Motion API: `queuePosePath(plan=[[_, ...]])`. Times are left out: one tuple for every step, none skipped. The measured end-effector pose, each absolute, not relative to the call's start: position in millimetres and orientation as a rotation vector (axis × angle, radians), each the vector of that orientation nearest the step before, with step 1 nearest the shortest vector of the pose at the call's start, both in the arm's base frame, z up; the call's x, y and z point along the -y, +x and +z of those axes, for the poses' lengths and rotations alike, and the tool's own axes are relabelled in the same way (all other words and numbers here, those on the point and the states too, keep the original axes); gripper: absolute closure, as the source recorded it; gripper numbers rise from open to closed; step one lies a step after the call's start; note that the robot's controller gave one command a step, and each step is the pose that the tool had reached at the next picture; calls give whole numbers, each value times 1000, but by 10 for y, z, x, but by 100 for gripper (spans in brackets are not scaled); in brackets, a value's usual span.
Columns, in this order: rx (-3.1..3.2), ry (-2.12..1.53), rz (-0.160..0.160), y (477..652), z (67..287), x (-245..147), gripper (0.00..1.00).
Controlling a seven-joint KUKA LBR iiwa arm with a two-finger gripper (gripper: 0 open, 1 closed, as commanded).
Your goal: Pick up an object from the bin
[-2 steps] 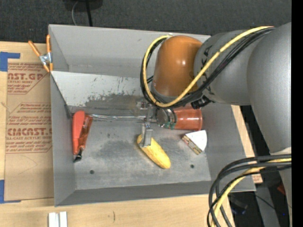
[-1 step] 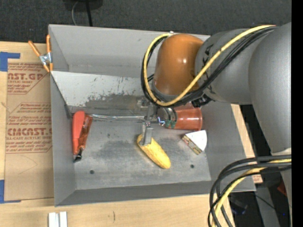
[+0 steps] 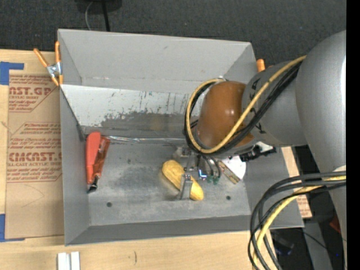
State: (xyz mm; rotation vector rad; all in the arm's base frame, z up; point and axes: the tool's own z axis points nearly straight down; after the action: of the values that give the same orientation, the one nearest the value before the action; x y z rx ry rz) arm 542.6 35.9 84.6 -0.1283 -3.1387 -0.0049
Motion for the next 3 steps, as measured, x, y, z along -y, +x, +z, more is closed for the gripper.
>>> queuePosePath(plan=[[3127,-173,-3,5371,926,-230,0],[3139,-199,-6,5396,1254,-185,0],[3111,-392,-5,5181,759,-262,0]])
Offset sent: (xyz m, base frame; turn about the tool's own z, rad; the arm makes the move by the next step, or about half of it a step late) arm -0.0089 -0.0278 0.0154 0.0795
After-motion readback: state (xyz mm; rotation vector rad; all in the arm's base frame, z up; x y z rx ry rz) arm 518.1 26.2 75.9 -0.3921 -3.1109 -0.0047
